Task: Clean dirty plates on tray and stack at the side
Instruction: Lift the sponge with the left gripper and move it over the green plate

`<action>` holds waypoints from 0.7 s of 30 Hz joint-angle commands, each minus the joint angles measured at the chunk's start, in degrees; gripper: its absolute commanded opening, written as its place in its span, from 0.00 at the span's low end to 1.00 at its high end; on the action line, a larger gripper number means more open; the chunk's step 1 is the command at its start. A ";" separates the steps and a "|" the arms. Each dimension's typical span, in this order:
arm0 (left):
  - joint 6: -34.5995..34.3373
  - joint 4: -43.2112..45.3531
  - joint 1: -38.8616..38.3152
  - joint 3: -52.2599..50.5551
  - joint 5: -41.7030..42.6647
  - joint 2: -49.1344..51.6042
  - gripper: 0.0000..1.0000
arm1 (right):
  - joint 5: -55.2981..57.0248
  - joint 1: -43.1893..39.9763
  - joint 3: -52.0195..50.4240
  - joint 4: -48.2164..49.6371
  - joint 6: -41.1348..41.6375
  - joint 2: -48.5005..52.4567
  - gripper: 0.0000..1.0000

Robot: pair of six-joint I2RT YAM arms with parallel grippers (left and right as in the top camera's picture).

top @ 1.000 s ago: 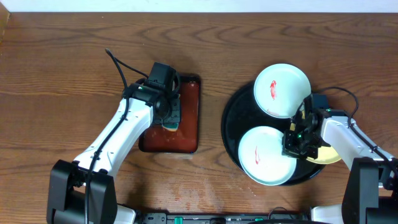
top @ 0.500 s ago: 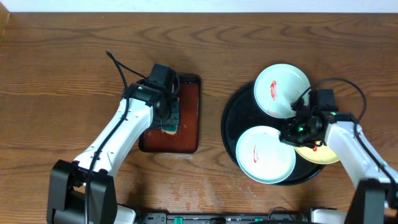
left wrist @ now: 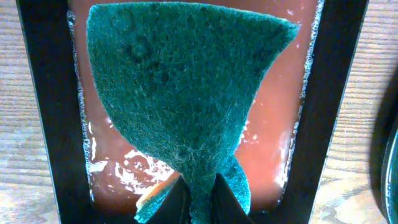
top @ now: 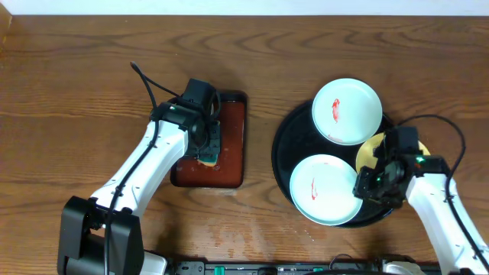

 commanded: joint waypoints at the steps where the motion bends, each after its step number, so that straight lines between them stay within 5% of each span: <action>1: -0.04 -0.17 0.04 0.22 -0.63 -1.09 0.07 | -2.75 -0.46 -4.94 4.02 1.73 2.23 0.41; 4: -0.04 -0.15 0.04 0.22 -0.61 -1.09 0.08 | -3.06 -0.46 -7.54 8.22 2.34 3.54 0.34; 9: -0.07 -0.15 0.04 0.22 -0.59 -1.09 0.07 | -7.08 -0.46 -7.87 15.45 2.23 3.74 0.02; 18: -0.02 -3.76 0.04 2.49 0.28 -4.04 0.08 | -11.56 -0.39 -7.15 27.19 2.25 3.74 0.01; 21: -0.07 -2.78 -0.20 2.86 8.22 -6.45 0.07 | -11.69 0.85 -7.17 24.94 1.57 3.74 0.02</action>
